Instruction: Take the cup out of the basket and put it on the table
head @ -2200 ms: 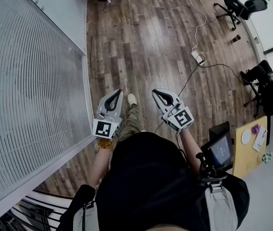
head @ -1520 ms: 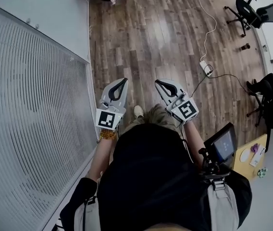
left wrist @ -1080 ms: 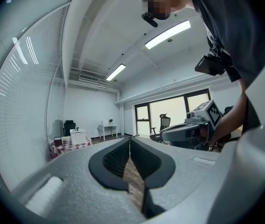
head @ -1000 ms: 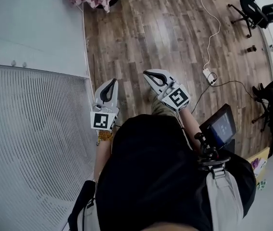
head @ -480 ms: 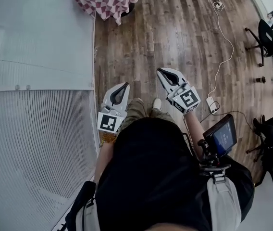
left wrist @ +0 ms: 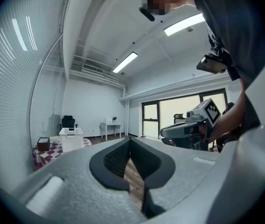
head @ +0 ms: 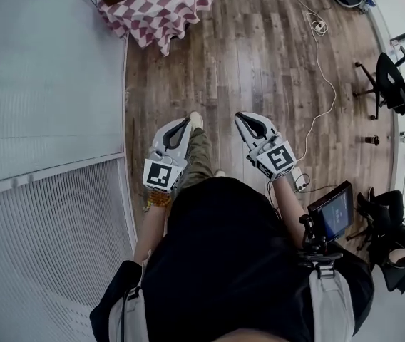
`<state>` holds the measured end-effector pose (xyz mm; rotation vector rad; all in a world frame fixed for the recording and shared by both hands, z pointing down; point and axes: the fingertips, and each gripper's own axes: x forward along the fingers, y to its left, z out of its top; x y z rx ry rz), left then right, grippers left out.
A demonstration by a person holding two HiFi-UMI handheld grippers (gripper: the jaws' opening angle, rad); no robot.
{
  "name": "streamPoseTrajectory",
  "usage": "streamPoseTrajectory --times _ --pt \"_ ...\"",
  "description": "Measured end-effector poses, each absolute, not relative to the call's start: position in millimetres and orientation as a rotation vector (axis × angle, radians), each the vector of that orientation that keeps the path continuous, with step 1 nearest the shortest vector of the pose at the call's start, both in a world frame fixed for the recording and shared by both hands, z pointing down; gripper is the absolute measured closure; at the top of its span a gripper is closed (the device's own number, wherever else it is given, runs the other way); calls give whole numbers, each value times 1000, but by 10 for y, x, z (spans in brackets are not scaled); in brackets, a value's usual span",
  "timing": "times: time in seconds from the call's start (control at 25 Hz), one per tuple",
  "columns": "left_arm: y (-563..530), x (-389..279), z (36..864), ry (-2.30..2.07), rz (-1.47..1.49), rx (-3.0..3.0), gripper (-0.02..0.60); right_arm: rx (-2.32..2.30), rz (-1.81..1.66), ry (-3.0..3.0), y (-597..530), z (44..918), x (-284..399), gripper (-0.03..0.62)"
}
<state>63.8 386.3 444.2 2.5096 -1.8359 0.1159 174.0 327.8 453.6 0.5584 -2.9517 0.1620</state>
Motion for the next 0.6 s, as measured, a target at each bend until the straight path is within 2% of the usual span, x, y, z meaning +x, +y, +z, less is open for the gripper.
streamPoseTrajectory --times 0.28,0.6 --pt "2530 -69 4148 -1794 -4 2549 577 511 124 -2923 2081 4323 887 582" --pt "1545 -883 4177 -1774 93 2576 577 450 133 -2951 1160 4306 -36 582"
